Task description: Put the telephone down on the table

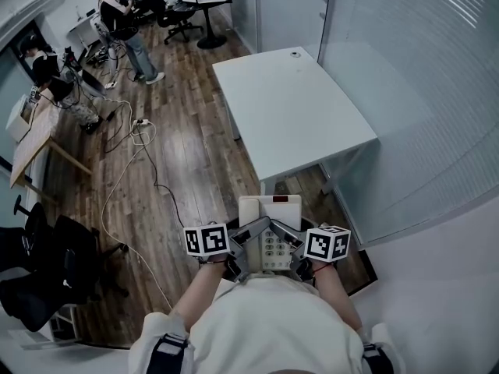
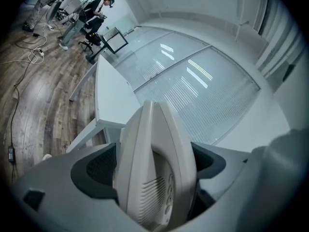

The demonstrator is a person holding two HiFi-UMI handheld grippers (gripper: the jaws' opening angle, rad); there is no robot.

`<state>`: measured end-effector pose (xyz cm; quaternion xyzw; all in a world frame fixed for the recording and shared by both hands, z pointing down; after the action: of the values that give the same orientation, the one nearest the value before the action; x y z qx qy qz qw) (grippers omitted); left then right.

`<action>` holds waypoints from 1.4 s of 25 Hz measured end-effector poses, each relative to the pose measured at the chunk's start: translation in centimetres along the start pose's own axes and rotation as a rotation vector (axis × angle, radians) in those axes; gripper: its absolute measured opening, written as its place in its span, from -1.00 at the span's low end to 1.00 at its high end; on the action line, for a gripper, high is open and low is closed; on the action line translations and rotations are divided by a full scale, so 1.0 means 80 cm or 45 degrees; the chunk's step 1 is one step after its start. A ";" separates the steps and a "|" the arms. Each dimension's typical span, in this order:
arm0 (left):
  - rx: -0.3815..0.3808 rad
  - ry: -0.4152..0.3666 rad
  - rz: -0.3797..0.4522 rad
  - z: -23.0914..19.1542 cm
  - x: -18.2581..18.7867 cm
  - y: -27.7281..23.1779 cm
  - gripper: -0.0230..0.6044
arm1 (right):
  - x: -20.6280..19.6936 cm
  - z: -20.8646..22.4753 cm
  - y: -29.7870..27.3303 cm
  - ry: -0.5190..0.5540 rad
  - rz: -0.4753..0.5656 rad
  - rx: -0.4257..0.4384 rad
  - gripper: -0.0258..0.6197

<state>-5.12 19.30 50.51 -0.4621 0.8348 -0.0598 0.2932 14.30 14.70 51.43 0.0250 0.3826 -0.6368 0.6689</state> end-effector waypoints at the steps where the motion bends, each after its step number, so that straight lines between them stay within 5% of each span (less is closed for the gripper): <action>1: 0.002 0.002 -0.002 -0.001 0.000 -0.001 0.47 | 0.000 0.001 0.000 -0.005 -0.003 0.000 0.23; 10: 0.002 0.024 -0.029 -0.020 0.025 -0.022 0.47 | 0.020 0.026 -0.016 -0.039 -0.008 -0.014 0.23; 17: -0.015 0.055 -0.030 -0.025 0.129 -0.050 0.47 | 0.126 0.042 -0.039 -0.050 -0.035 -0.042 0.23; 29: -0.032 0.033 -0.055 -0.071 0.168 -0.073 0.47 | 0.149 0.075 -0.080 -0.059 -0.001 -0.063 0.23; 35: -0.045 0.056 -0.080 -0.096 0.233 -0.083 0.47 | 0.207 0.084 -0.115 -0.080 -0.016 -0.087 0.23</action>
<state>-11.89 -0.82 51.13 -0.4918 0.8271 -0.0642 0.2645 7.80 -4.32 51.40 -0.0201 0.3830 -0.6280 0.6772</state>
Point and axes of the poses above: the fingertips, and each gripper's own axes: y backward along the fingers, z to its right, x out of its top, the point moved 9 cm from there along y, backward along the fingers, and after that the axes turned 11 degrees about -z, right-handed, at the moved point
